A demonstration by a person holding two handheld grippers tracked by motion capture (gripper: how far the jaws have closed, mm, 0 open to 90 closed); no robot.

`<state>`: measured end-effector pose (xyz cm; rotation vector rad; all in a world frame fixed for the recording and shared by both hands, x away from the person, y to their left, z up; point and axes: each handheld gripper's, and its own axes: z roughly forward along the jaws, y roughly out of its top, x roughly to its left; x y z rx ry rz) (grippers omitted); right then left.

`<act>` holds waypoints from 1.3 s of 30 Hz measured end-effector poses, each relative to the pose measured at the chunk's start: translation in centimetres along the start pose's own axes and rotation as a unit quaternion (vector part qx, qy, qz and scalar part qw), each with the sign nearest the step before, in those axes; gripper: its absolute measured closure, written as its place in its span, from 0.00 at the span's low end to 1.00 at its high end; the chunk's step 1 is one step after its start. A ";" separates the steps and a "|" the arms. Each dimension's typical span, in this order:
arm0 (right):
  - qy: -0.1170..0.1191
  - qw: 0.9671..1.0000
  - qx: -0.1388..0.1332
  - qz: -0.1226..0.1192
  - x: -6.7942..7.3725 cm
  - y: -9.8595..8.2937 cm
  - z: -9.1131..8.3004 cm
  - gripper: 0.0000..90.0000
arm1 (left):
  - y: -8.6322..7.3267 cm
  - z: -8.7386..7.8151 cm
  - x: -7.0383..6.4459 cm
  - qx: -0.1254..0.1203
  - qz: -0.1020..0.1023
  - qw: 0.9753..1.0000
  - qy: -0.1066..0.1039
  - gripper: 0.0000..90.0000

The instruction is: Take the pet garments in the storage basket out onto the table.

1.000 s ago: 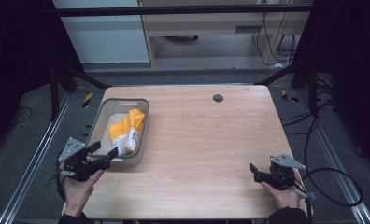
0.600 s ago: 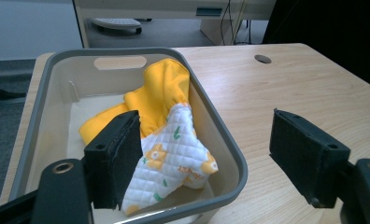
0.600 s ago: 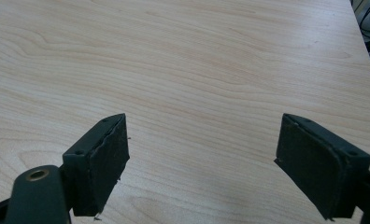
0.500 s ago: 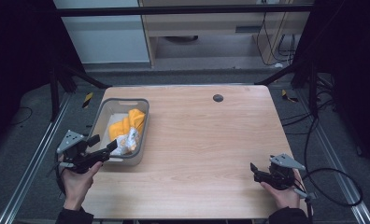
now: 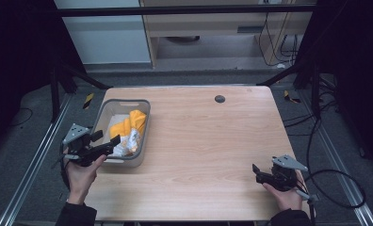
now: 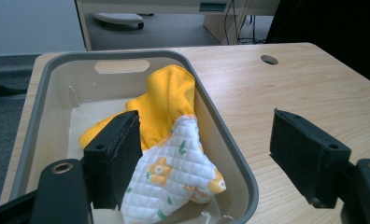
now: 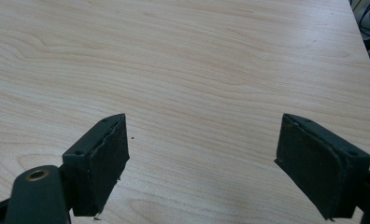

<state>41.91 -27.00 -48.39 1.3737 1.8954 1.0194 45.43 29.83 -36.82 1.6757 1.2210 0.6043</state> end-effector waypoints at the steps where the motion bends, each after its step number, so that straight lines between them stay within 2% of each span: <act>1: 0.000 1.000 0.000 0.000 0.0 0.0 0.0 0.19 | 0.0 0.0 0.0 0.000 0.000 1.000 0.000 0.27; 16: 0.005 1.000 0.004 0.000 0.0 0.0 0.1 0.19 | 0.9 3.2 0.5 0.037 -0.001 0.999 0.010 0.27; 25: 0.006 1.000 0.007 0.000 0.0 0.0 0.2 0.20 | 1.5 4.5 0.6 0.058 0.003 0.998 0.018 0.27; 35: 0.009 1.000 0.010 0.003 0.0 0.0 0.2 0.20 | 1.6 6.6 0.4 0.089 0.008 0.996 0.023 0.27; 36: 0.009 1.000 0.010 0.003 0.0 0.0 0.2 0.20 | 1.5 7.0 0.5 0.099 0.014 0.995 0.028 0.27; 39: 0.009 1.000 0.011 0.001 -0.1 0.0 0.2 0.20 | 1.4 7.4 0.5 0.110 0.015 0.993 0.031 0.27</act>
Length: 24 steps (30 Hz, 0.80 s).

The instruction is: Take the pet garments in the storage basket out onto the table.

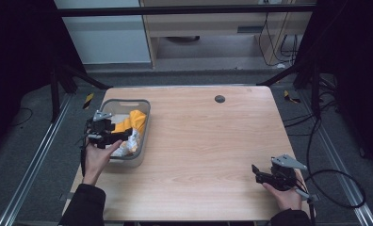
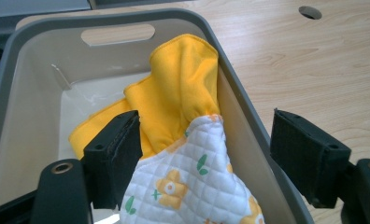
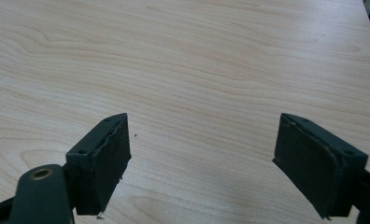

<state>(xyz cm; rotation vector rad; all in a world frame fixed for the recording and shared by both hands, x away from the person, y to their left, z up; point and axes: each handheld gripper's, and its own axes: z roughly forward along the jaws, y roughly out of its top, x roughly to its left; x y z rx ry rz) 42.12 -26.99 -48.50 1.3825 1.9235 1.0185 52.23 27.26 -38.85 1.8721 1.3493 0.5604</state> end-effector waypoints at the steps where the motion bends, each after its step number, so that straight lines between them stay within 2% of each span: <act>1: 0.001 1.000 0.001 0.001 0.0 0.0 0.0 0.20 | 0.0 0.1 0.0 0.004 0.000 1.000 0.000 0.27; 12: -0.003 1.000 0.003 -0.003 0.0 0.0 0.1 0.21 | 0.0 1.4 0.0 0.029 -0.002 1.000 0.001 0.31; 19: -0.001 1.000 0.004 -0.002 0.0 0.0 0.1 0.21 | 0.0 2.3 -0.2 0.058 0.002 0.998 0.004 0.35; 24: 0.000 1.000 0.005 -0.002 0.0 0.0 0.1 0.21 | 0.0 2.6 -0.4 0.066 0.001 0.998 0.004 0.38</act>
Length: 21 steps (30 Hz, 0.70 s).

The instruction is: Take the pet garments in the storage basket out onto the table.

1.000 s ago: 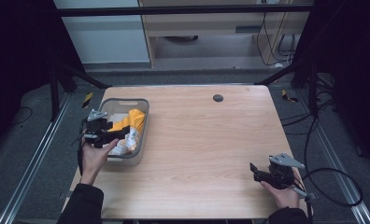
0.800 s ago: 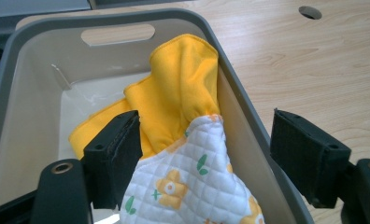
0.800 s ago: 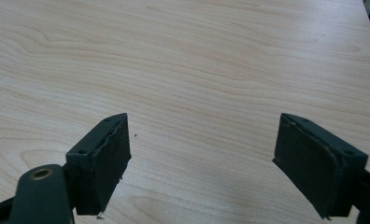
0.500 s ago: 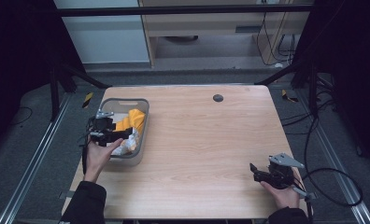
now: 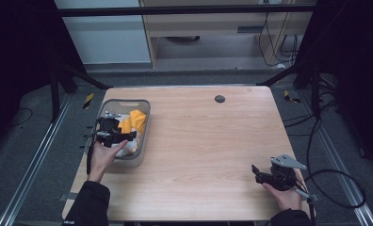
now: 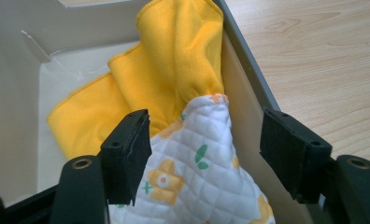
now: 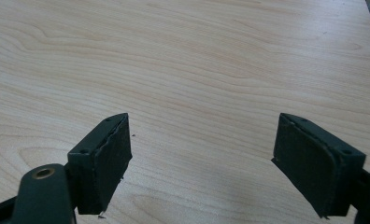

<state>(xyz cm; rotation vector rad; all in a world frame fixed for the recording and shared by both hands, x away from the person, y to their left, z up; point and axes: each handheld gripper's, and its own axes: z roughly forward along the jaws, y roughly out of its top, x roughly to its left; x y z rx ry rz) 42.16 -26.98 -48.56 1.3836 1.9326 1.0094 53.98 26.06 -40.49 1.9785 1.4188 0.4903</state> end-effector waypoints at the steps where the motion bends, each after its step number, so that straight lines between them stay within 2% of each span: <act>1: 0.000 1.000 0.001 0.000 0.0 0.0 0.0 0.21 | 0.0 0.1 -0.1 0.005 0.002 1.000 0.000 0.38; 10: 0.005 1.000 0.006 0.002 0.0 0.0 0.0 0.21 | 0.0 0.8 -0.4 0.026 0.009 1.000 0.005 0.44; 21: 0.006 1.000 0.009 -0.002 0.0 0.0 0.2 0.21 | 0.0 1.7 -0.6 0.055 0.006 0.998 0.006 0.54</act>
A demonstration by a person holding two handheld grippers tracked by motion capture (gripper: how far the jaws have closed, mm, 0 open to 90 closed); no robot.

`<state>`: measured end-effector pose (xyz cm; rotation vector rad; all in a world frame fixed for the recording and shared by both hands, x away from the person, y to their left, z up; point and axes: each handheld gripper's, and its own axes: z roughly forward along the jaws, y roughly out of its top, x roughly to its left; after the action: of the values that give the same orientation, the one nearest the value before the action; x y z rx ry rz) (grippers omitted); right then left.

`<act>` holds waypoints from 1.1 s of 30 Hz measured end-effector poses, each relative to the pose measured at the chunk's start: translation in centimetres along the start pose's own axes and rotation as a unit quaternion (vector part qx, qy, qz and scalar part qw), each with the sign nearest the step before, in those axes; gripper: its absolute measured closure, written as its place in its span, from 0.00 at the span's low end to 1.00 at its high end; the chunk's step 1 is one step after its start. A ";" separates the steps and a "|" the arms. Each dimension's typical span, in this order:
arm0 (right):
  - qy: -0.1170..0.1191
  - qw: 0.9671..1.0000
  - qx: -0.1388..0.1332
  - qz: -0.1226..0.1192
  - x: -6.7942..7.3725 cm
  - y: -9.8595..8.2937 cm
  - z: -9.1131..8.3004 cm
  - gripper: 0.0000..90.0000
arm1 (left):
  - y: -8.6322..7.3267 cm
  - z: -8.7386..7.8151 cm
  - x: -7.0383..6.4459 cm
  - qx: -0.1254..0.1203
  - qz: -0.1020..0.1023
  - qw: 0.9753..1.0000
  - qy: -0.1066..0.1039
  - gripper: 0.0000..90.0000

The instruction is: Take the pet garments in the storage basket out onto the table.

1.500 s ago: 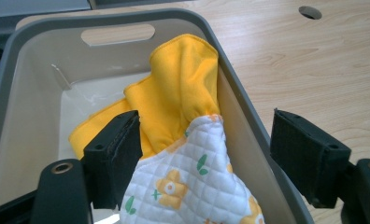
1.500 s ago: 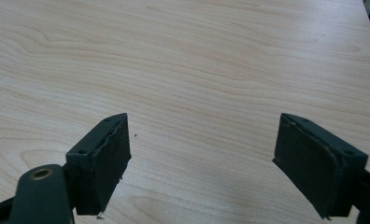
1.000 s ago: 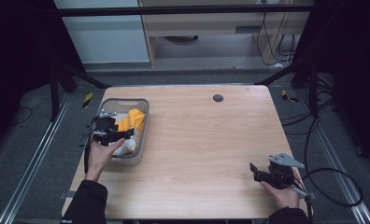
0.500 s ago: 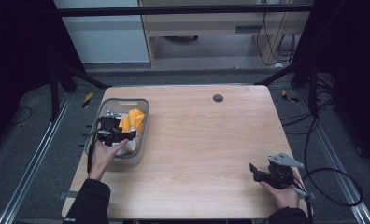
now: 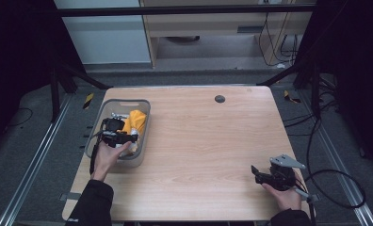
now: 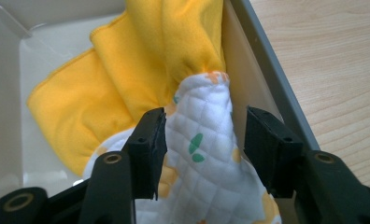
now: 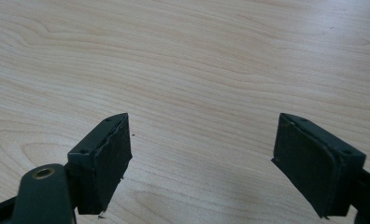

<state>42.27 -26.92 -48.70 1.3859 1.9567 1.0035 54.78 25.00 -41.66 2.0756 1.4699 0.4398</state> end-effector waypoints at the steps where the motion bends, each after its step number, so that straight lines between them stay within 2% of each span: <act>1: 0.000 1.000 0.001 -0.001 0.0 0.0 0.0 0.21 | 0.0 0.1 -0.1 0.003 0.000 1.000 0.000 0.55; 6: -0.001 1.000 0.002 -0.002 0.0 0.0 0.0 0.21 | 0.0 0.5 -0.2 0.018 0.002 1.000 -0.004 0.58; 14: 0.002 1.000 0.005 0.001 0.1 0.0 0.1 0.21 | -0.2 1.0 0.1 0.026 -0.005 1.000 -0.006 0.68; 18: 0.002 1.000 0.006 -0.002 0.1 0.0 0.1 0.21 | -0.1 1.1 0.4 0.035 -0.010 0.999 -0.006 0.78; 22: 0.001 1.000 0.007 -0.002 0.0 0.0 0.1 0.21 | -0.1 1.1 0.2 0.040 -0.007 0.999 0.002 0.84; 26: 0.001 1.000 0.006 -0.002 0.0 0.0 0.1 0.21 | -0.1 0.9 0.2 0.038 -0.003 0.999 0.007 0.89; 33: 0.000 1.000 0.007 -0.001 0.0 0.0 0.0 0.21 | 0.0 0.0 0.6 0.031 -0.001 1.000 0.007 0.90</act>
<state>42.27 -26.88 -48.73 1.3903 1.9686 0.9916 54.93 25.56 -41.69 2.1220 1.5116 0.4137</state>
